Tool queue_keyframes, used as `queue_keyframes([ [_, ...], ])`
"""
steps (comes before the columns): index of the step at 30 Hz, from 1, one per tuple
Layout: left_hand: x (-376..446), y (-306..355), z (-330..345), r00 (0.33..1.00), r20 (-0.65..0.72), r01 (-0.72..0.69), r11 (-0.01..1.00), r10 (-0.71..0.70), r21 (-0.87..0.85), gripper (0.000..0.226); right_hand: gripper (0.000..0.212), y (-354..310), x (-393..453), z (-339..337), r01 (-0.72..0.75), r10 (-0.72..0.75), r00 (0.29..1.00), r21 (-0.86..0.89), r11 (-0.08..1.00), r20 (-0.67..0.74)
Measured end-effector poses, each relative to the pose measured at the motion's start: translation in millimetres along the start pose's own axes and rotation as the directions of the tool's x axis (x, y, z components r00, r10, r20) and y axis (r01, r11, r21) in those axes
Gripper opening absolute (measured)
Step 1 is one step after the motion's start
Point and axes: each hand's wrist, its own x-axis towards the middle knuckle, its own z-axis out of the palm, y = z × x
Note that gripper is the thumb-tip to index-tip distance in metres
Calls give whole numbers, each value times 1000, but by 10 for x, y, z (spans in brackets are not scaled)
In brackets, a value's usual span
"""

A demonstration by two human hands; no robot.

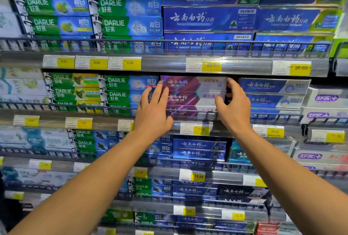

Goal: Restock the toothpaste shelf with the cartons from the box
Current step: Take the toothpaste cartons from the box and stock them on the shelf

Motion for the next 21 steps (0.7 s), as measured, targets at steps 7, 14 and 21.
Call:
queue_keyframes([
  [7,-13,9,6,999,-24,-21,1000,22,9,85,57,-11,-67,-63,138,-139,990,-142,980,5],
  [14,-218,24,286,971,37,-238,957,235,164,85,65,210,-523,6,636,-478,770,-455,623,422],
  [21,-317,-40,385,971,37,-238,961,235,139,78,63,229,-586,50,644,-422,760,-481,595,494],
])
